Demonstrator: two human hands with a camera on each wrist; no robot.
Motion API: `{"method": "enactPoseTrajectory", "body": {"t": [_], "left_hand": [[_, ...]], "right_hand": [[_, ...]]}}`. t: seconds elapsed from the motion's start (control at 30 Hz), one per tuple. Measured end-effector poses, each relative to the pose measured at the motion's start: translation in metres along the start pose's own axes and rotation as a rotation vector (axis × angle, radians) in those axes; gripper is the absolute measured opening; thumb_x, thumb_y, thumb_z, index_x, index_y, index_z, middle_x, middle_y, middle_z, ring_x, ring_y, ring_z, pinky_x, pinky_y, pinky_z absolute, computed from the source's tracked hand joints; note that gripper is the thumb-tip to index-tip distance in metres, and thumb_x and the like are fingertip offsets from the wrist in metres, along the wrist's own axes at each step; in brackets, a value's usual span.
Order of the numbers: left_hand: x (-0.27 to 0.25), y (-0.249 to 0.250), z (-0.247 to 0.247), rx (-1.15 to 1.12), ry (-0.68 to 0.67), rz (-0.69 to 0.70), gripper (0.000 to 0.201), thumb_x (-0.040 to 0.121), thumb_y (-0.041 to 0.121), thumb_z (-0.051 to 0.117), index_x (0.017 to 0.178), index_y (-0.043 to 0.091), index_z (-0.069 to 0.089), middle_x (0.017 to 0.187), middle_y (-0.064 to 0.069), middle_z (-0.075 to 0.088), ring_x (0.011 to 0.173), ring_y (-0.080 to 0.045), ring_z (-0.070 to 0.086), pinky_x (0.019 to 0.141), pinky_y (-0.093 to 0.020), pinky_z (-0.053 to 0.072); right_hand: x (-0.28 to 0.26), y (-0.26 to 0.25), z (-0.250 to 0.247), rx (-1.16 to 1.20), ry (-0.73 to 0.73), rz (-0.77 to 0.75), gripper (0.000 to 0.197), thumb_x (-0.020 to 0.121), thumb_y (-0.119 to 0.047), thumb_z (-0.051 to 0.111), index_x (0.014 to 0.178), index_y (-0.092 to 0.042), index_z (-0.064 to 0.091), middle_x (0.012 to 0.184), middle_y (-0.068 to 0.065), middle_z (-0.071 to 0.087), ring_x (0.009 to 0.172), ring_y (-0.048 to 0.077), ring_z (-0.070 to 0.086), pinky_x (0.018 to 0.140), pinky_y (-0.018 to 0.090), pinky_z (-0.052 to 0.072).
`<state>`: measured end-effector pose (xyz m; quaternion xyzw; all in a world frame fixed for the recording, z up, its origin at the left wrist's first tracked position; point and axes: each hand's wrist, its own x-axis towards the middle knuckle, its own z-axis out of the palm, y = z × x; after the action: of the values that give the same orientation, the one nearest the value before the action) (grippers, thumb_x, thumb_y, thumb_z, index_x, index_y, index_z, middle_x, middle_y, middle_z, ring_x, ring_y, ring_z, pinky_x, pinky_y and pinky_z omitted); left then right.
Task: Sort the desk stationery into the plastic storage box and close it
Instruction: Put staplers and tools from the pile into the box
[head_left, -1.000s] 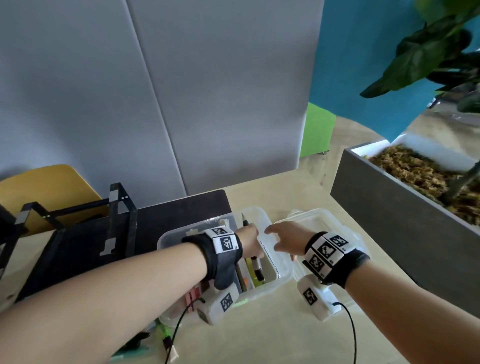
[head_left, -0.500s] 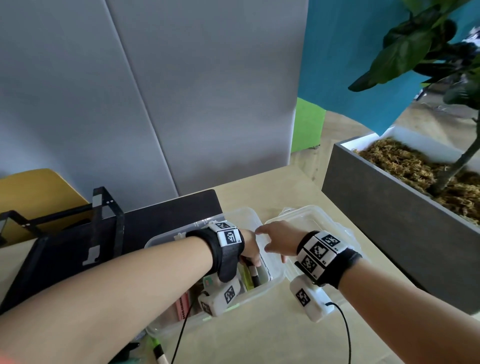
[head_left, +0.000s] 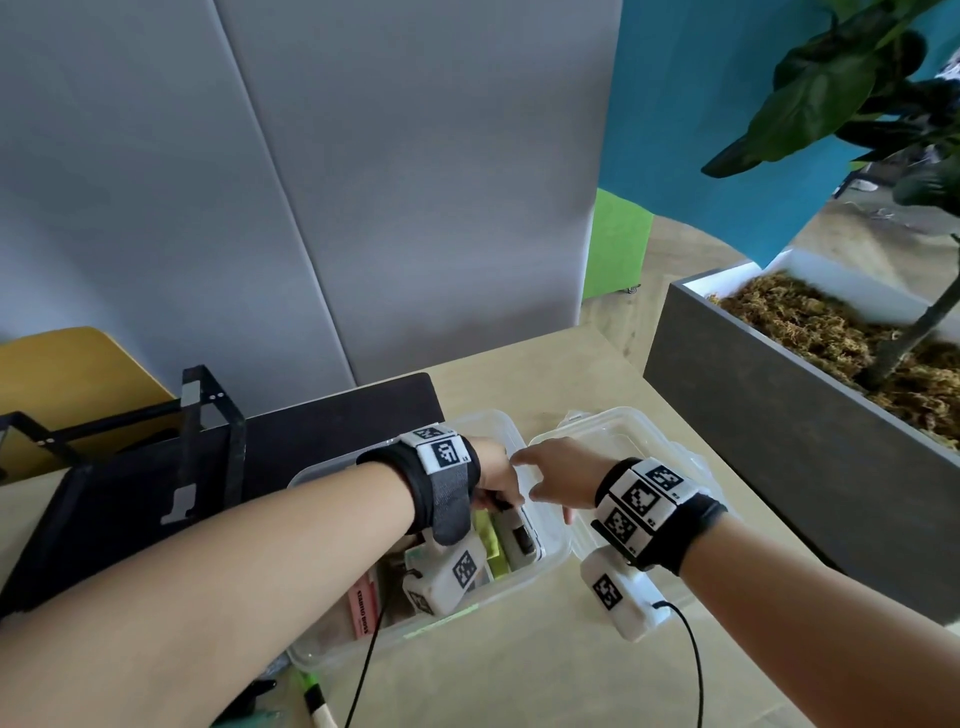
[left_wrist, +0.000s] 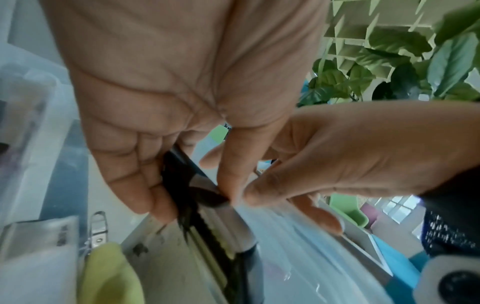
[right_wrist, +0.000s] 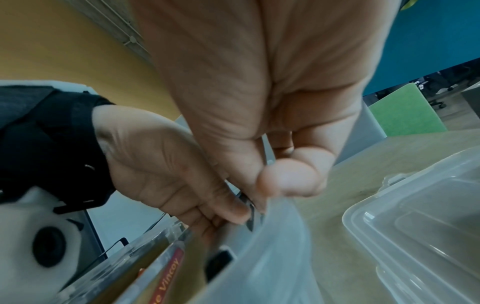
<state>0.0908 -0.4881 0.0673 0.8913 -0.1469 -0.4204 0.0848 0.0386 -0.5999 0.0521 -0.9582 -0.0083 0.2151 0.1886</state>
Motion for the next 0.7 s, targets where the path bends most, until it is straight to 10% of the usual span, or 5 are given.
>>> {"method": "enactPoseTrajectory", "body": {"t": [0.13,0.23,0.37,0.53,0.7], "left_hand": [[-0.003,0.001,0.007,0.282,0.023,0.042,0.015,0.088,0.020,0.063,0.082,0.006,0.065,0.082,-0.009,0.065,0.064,-0.018,0.053,0.059,-0.023,0.043],[-0.008,0.001,0.011,0.559,-0.022,0.053,0.037,0.093,0.026,0.058,0.122,0.002,0.058,0.115,-0.011,0.062,0.095,-0.023,0.056,0.082,-0.029,0.045],[-0.012,-0.003,0.008,0.663,0.049,0.081,0.047,0.083,0.037,0.070,0.118,0.008,0.060,0.097,-0.005,0.059,0.091,-0.024,0.057,0.086,-0.031,0.049],[-0.012,-0.008,0.023,0.868,-0.061,0.078,0.061,0.093,0.042,0.053,0.142,0.009,0.039,0.142,-0.010,0.045,0.126,-0.028,0.047,0.098,-0.036,0.040],[-0.009,-0.016,0.030,0.976,-0.056,0.072,0.059,0.097,0.044,0.041,0.145,0.011,0.035,0.147,-0.013,0.040,0.131,-0.029,0.043,0.103,-0.041,0.037]], "right_hand": [[-0.001,0.001,0.000,0.015,-0.007,0.002,0.056,0.090,-0.009,0.046,0.144,-0.022,0.034,0.148,0.007,0.037,0.043,0.006,0.056,0.089,0.029,0.052],[-0.001,0.002,0.000,0.032,-0.006,0.002,0.056,0.090,-0.008,0.047,0.143,-0.023,0.035,0.146,0.007,0.040,0.043,0.005,0.057,0.088,0.028,0.052],[0.000,0.002,0.001,0.045,-0.006,0.001,0.056,0.090,-0.009,0.047,0.142,-0.023,0.035,0.146,0.006,0.039,0.043,0.005,0.057,0.089,0.027,0.050],[-0.002,0.002,0.000,0.066,-0.006,0.007,0.051,0.090,-0.010,0.048,0.138,-0.024,0.040,0.142,0.006,0.042,0.044,0.008,0.058,0.087,0.029,0.051],[-0.005,-0.003,-0.003,0.064,-0.011,0.015,0.050,0.091,-0.008,0.048,0.137,-0.023,0.040,0.143,0.005,0.040,0.044,0.008,0.057,0.081,0.027,0.052]]}}
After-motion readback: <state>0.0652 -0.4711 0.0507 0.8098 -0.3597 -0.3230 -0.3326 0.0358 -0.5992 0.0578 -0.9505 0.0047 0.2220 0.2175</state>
